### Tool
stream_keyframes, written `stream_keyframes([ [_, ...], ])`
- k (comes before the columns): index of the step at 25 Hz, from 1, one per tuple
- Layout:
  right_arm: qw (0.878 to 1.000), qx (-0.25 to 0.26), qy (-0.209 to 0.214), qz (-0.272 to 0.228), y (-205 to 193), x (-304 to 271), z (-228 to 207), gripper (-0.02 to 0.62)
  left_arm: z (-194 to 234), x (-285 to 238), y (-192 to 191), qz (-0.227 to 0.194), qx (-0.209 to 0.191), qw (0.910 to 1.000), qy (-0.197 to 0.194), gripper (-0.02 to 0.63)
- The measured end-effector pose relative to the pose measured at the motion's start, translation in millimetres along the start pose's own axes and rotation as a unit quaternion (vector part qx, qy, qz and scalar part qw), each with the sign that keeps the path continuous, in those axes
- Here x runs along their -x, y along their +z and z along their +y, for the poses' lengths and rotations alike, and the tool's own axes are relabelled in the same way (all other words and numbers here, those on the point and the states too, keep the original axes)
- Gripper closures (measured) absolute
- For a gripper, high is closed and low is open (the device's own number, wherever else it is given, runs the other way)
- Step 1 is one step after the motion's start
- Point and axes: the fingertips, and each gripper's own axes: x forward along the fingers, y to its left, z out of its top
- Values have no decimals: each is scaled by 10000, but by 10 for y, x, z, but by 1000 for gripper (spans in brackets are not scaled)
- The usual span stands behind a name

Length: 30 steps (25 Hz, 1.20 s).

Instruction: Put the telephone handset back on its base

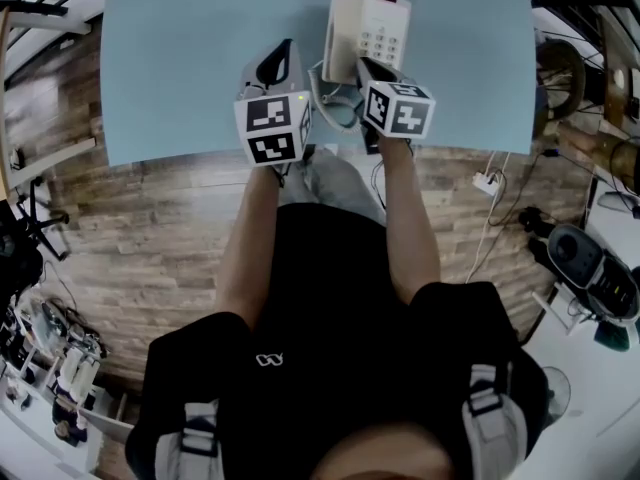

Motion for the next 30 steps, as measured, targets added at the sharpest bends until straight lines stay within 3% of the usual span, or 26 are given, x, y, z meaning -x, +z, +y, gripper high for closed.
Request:
stream_keyframes([
  [6, 10000, 11, -51, -10, 52, -14, 52, 598, -15, 52, 42, -53, -49, 10000, -3, 606],
  [10, 9966, 370, 64, -735, 415, 171, 183, 598, 21, 100, 172, -236, -96, 9997, 22, 606],
  [15, 9724, 1051, 52, -2083, 1089, 723, 282, 598, -121, 175, 568, -664, -314, 9973, -12, 606],
  [20, 9418, 1468, -241, -3015, 1614, 1336, 274, 599, -353, 298, 1041, -1192, -601, 9910, -82, 606],
  [26, 9237, 1509, -434, -3495, 1888, 1849, 153, 599, -657, 478, 1489, -1745, -837, 9810, -154, 606],
  [30, 9163, 1621, -449, -3634, 1917, 2025, 122, 600, -831, 543, 1592, -1917, -954, 9767, -152, 606],
])
